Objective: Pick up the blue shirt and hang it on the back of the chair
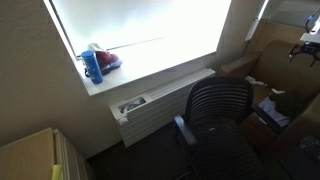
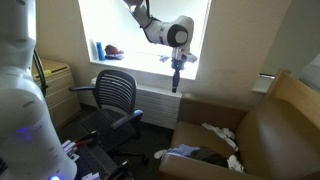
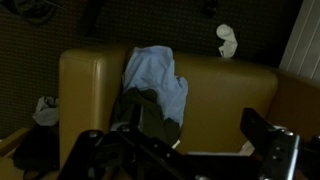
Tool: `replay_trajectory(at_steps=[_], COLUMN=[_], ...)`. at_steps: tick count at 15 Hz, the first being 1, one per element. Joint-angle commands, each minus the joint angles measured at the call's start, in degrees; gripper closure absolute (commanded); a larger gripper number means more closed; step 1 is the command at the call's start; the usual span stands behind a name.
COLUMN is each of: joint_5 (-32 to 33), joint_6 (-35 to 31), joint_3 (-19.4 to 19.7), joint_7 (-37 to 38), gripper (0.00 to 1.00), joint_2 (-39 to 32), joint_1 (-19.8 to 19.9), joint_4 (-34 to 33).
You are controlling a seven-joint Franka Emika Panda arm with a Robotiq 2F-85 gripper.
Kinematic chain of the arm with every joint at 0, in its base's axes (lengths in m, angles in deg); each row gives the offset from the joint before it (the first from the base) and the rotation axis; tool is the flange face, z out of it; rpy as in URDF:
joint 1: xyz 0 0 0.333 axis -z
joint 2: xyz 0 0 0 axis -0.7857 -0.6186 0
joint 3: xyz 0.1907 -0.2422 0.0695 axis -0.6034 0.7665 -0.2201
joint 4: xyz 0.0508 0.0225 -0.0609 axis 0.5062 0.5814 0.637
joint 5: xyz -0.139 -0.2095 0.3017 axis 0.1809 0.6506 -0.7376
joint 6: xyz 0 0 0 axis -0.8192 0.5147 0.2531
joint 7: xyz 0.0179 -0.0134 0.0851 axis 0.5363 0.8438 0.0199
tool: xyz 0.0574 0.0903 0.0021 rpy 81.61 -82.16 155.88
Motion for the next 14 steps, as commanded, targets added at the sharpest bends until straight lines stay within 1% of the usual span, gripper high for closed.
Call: replay_trajectory(at_steps=[1, 4, 6, 7, 8, 9, 12, 13, 14], joint_5=[4.97, 5.87, 5.45, 5.66, 6.01, 4.54, 4.75, 5.44, 5.15], joint_6=[-11.10, -14.22, -13.64, -11.36, -9.09, -12.63, -10.83, -14.75, -18.52], joint_3=[1.60, 2.64, 3.17, 3.59, 3.98, 3.11, 3.50, 5.27, 6.10], joint_7=[9.56, 13.98, 15.12, 15.73, 15.72, 14.38, 14.65, 19.18, 21.76], gripper=[0.00, 0.00, 0.00, 0.00, 0.00, 0.00, 0.00, 0.00, 0.00], joint_2=[-7.94, -14.38, -17.37, -18.37, -18.15, -17.37, -18.08, -21.01, -23.67], joint_1=[-2.34, -3.89, -4.73, -5.26, -5.75, -4.89, -5.38, -6.30, -5.96], joint_4=[1.56, -0.96, -2.65, -3.74, -4.34, -1.95, -3.45, -4.63, -5.58])
